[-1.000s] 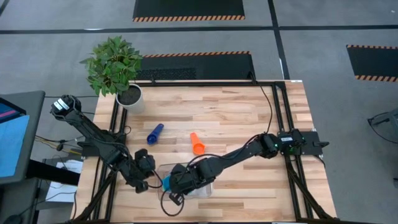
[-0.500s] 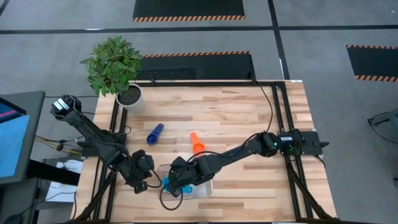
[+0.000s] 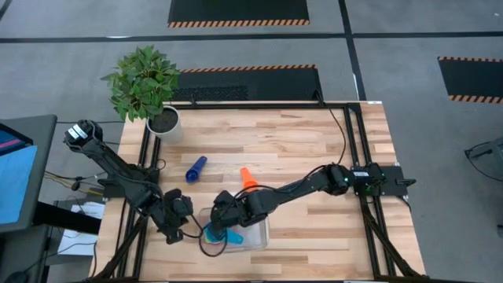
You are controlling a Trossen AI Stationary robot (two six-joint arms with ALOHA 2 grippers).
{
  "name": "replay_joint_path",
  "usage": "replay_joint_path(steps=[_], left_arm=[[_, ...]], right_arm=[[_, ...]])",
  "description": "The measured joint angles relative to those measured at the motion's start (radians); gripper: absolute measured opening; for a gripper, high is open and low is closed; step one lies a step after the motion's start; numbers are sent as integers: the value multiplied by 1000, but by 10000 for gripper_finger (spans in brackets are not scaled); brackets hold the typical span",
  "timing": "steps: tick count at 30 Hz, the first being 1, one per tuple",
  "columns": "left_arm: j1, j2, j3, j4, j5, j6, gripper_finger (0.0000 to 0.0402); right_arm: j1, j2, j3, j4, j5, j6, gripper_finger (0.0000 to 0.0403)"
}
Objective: Nest measuring cups in basket
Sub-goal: Stack the orange measuring cup on top of the light blue measuring cup into the transparent bin
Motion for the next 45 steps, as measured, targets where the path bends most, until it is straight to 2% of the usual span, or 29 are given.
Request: replay_joint_path(steps=[6,11,13,19,27,32,37,40,42,45], left_arm=[[1,-1,0,-96,-2,-30,0],[1,-6,0,-112,10,-34,0],[1,-7,0,-118,10,-42,0],[29,-33,0,-183,-70,-84,0],[138,-53,1,-190,-87,-102,0],[209,-53,1,-192,-84,-89,0],[269,-60,1,-191,-83,-91,0],[306,-58,1,-190,-86,-92,0],[329,-58,1,-187,-88,-94,0],[359,-58,1,-170,-102,-89,0]], right_arm=[[-25,-113,5,3,10,-137,13],[-54,-210,2,-145,123,-233,16],[-68,-249,2,-151,143,-301,15],[-126,-308,3,-215,153,-501,18],[-231,-335,1,-655,210,-572,13],[-292,-350,-71,-643,169,-833,16],[-365,-419,-234,-618,128,-957,14],[-402,-498,-412,-547,86,-1000,12],[-413,-571,-569,-424,38,-1024,13],[-427,-702,-842,-151,-107,-1051,16]])
